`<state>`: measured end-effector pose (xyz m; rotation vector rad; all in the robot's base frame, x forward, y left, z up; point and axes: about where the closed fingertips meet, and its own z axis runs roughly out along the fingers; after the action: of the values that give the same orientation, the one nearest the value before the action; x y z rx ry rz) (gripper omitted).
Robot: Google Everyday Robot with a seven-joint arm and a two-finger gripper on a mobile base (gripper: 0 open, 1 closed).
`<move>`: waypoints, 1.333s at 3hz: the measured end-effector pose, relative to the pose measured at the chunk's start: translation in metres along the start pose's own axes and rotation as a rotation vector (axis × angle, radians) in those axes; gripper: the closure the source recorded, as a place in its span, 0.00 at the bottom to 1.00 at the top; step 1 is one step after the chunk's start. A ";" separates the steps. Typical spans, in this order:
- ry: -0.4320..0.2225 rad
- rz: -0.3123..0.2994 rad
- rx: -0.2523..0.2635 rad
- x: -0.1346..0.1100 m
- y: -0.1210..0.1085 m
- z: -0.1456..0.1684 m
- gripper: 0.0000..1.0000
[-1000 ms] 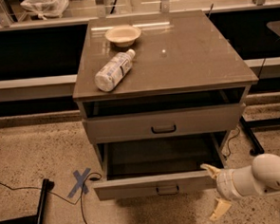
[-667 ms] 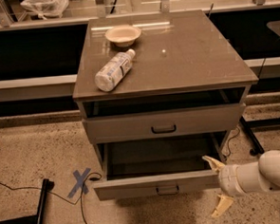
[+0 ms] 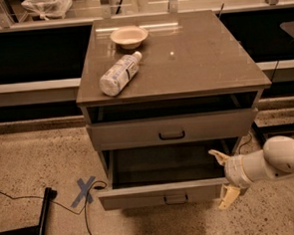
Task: Open middle drawer
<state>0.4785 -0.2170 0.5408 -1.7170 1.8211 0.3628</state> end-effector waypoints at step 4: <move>0.040 0.063 -0.139 0.042 -0.018 0.065 0.19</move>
Offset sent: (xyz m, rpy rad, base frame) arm 0.0316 0.0068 -0.1012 -0.1192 0.1774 0.0549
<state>0.5119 -0.2150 0.4687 -1.7733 1.9220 0.4948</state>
